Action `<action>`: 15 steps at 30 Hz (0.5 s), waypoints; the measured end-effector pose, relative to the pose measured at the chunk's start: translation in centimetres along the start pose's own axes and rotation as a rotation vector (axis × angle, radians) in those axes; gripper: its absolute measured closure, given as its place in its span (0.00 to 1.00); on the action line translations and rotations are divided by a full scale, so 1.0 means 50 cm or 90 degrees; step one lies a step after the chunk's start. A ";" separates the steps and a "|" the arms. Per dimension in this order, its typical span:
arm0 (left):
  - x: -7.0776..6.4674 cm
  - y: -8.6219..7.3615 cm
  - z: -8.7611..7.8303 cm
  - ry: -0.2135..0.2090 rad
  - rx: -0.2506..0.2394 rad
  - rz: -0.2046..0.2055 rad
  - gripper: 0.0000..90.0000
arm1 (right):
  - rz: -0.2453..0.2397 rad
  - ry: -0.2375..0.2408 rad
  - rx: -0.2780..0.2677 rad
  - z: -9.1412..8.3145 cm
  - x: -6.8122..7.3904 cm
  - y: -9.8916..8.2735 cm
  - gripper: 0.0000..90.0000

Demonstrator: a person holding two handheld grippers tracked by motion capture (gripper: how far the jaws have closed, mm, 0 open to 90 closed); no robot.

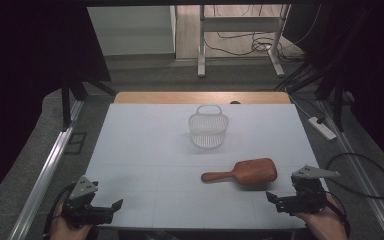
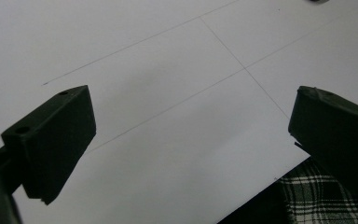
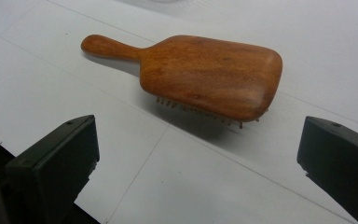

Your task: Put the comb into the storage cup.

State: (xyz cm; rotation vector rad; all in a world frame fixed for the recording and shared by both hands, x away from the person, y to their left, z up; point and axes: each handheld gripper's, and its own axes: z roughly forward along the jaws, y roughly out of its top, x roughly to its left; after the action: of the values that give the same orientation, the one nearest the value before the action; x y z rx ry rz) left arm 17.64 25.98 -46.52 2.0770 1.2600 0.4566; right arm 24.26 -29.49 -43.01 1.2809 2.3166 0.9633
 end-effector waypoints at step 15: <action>-0.001 0.000 0.001 0.000 0.002 0.004 0.02 | -0.035 0.012 0.017 0.020 0.001 0.027 0.00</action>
State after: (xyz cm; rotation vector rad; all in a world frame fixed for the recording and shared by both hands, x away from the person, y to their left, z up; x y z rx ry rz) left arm 17.65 25.92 -46.52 2.0843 1.2552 0.4577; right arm 25.64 -28.53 -42.78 1.2169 2.3736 0.9350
